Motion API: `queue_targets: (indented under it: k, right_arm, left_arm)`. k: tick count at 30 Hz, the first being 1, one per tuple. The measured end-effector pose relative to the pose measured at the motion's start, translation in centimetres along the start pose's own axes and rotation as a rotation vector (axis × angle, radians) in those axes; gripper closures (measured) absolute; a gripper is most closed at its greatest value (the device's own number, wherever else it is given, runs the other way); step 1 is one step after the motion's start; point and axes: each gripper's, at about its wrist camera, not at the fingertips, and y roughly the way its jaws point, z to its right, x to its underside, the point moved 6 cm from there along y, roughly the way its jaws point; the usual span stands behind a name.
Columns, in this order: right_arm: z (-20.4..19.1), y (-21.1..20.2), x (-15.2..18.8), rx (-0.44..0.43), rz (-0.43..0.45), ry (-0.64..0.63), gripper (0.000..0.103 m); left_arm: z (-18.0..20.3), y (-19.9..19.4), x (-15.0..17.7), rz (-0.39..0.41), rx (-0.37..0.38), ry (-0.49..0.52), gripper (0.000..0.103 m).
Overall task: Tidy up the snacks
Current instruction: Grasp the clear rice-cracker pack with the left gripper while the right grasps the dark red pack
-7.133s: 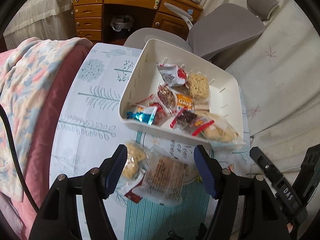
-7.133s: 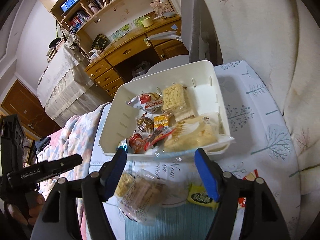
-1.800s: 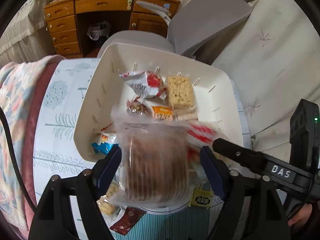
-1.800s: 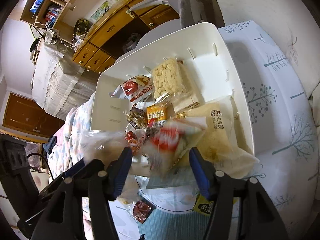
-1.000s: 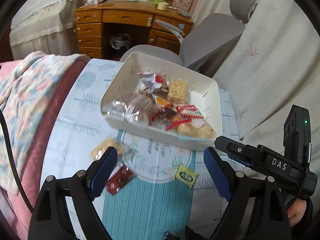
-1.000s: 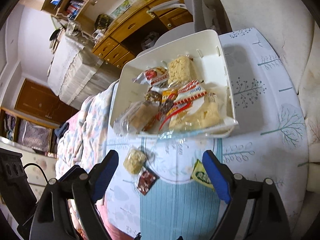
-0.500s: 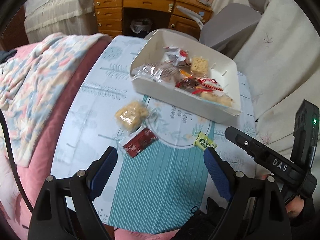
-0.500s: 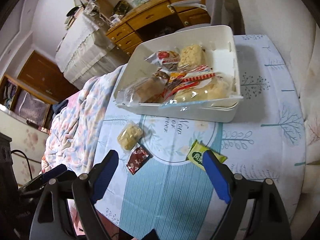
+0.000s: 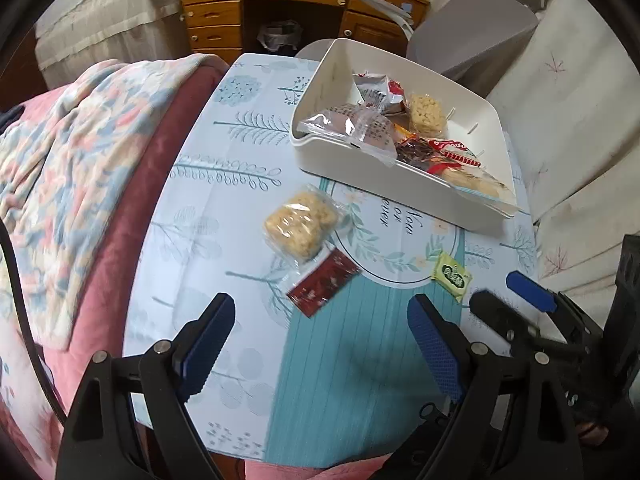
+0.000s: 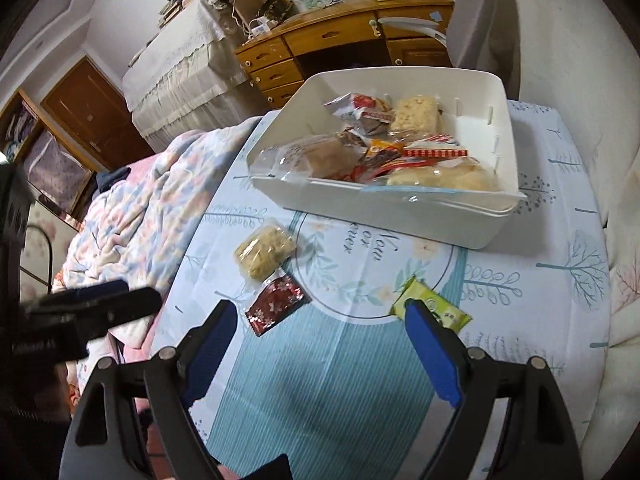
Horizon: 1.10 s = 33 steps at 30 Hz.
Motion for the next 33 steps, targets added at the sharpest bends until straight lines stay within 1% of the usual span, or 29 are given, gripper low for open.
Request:
queue_targets:
  k: [4,11,15,18,24,29,33]
  right_arm:
    - [-1.7,0.8,0.5,0.032,-0.005,0.025,0.016]
    - [-4.2,3.4,1.5,0.091,0.006,0.183,0.016]
    - [-5.3,5.2,2.6,0.131,0.009,0.254,0.016]
    - [-6.1,6.3,3.4,0.156,0.018,0.289,0.016]
    - [-7.3,8.3,5.0,0.233,0.045,0.288,0.016]
    - [-8.2,10.0,5.5,0.263,0.075,0.265,0.016]
    - [-8.7,11.7,5.7,0.288,0.078,0.241,0.017]
  left_arm:
    - [-1.5,0.3,-1.5,-0.011,0.025,0.070,0.016]
    - [-3.9,1.6,-4.2,-0.028,0.054,0.210,0.016]
    - [-4.7,2.7,-5.4,-0.037,0.081,0.312,0.016]
    - [-4.9,3.7,-5.9,-0.050,0.094,0.362,0.016]
    - [-4.6,6.4,-6.6,-0.084,0.128,0.417,0.016]
    - [-4.0,9.4,-6.4,-0.118,0.144,0.458,0.016]
    - [-3.5,11.7,-6.5,-0.136,0.142,0.481,0.016]
